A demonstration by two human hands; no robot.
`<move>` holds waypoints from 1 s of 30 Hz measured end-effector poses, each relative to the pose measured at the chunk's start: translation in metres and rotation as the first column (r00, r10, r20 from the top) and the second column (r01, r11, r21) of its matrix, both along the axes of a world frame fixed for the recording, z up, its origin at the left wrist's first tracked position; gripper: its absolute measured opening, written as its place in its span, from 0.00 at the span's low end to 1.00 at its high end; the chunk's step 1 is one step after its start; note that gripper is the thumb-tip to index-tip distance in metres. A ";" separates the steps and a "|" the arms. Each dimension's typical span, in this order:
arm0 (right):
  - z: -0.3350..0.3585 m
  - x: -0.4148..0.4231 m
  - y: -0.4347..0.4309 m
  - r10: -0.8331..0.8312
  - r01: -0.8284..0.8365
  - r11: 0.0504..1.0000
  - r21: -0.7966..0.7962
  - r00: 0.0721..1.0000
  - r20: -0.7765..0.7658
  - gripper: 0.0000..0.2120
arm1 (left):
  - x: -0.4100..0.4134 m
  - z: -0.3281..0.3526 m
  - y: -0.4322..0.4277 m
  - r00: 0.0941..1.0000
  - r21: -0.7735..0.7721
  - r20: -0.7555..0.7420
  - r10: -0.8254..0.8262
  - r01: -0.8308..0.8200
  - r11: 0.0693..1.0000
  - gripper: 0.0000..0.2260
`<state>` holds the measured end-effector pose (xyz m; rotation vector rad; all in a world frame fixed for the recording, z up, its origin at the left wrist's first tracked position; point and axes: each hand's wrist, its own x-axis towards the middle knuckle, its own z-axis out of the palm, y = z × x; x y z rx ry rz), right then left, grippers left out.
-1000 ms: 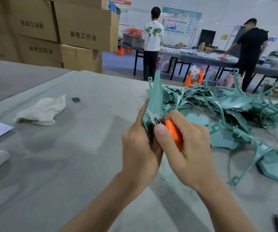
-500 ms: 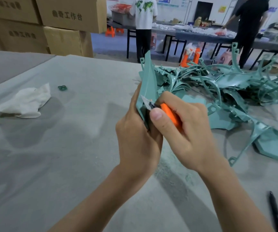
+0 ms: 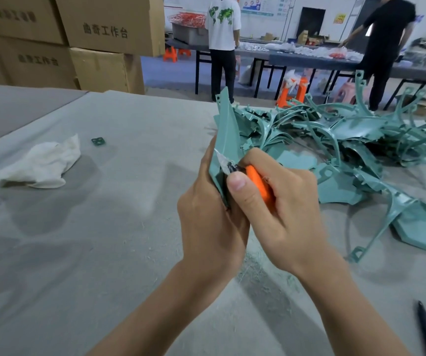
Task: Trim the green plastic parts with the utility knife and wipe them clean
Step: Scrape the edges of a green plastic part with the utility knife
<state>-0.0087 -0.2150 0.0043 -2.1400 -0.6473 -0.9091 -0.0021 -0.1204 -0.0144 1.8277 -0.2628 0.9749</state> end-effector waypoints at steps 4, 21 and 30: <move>0.003 0.004 -0.009 -0.047 0.046 0.999 0.029 0.999 0.013 0.20 | -0.004 -0.002 -0.006 0.999 0.001 -0.029 0.021 -0.021 1.000 0.16; -0.001 0.004 -0.013 0.150 -0.150 0.987 0.064 0.989 0.007 0.17 | -0.009 -0.001 -0.002 1.000 -0.007 -0.018 0.016 -0.017 1.000 0.11; -0.003 0.006 -0.011 0.102 -0.102 0.993 0.065 0.995 0.008 0.18 | -0.007 -0.002 -0.003 0.999 -0.010 -0.033 0.024 -0.025 1.000 0.12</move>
